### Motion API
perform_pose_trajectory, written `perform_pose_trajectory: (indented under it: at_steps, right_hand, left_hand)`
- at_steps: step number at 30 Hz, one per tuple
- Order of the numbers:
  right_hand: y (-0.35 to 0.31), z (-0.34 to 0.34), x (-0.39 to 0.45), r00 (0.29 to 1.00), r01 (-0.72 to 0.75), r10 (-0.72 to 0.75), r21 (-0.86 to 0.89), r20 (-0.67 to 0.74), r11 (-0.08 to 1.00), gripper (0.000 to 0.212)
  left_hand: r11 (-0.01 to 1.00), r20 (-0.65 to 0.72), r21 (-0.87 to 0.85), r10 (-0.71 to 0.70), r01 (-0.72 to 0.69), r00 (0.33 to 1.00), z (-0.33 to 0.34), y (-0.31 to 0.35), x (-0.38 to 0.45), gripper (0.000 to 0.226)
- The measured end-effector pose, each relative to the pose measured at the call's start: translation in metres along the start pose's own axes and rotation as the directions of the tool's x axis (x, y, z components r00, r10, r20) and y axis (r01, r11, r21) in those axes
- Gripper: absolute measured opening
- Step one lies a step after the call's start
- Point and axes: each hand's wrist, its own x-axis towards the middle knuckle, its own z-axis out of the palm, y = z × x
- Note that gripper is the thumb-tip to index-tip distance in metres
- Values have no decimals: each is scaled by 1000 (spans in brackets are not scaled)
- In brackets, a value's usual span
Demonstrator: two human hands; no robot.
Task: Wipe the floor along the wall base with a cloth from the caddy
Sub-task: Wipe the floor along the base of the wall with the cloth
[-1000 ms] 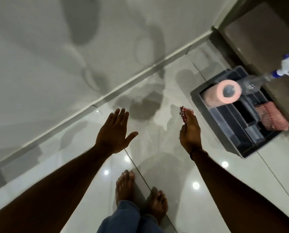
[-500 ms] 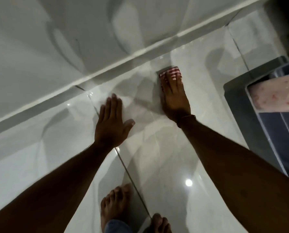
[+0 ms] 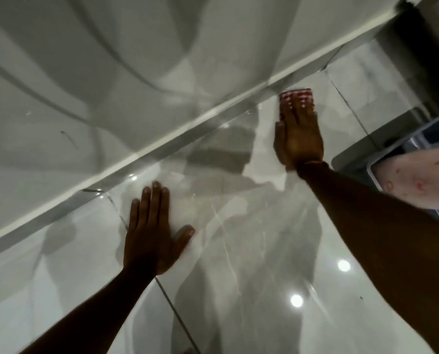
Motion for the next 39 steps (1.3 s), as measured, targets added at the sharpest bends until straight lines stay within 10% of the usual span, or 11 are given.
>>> perform_pose_trajectory:
  at_steps: [7,16,28,39]
  right_hand:
    - [44,-9,67,984,-178,177,-12,-36,984,63]
    - [-60,26,-25,914,404,-405,75,2,912,52]
    - [-144,39,-70,977,166,-177,98,118,981,52]
    - [-180,46,-92,945,283,-294,96,140,954,54]
  left_hand:
    - [1000,-27,-7,10,-10,1000,3,-1,0,107]
    - [999,24,28,17,-18,1000,-3,2,-1,107]
    - [998,14,-69,8,-7,1000,-1,-4,-6,104]
    - [992,58,-126,14,-6,998,-6,-25,-23,103]
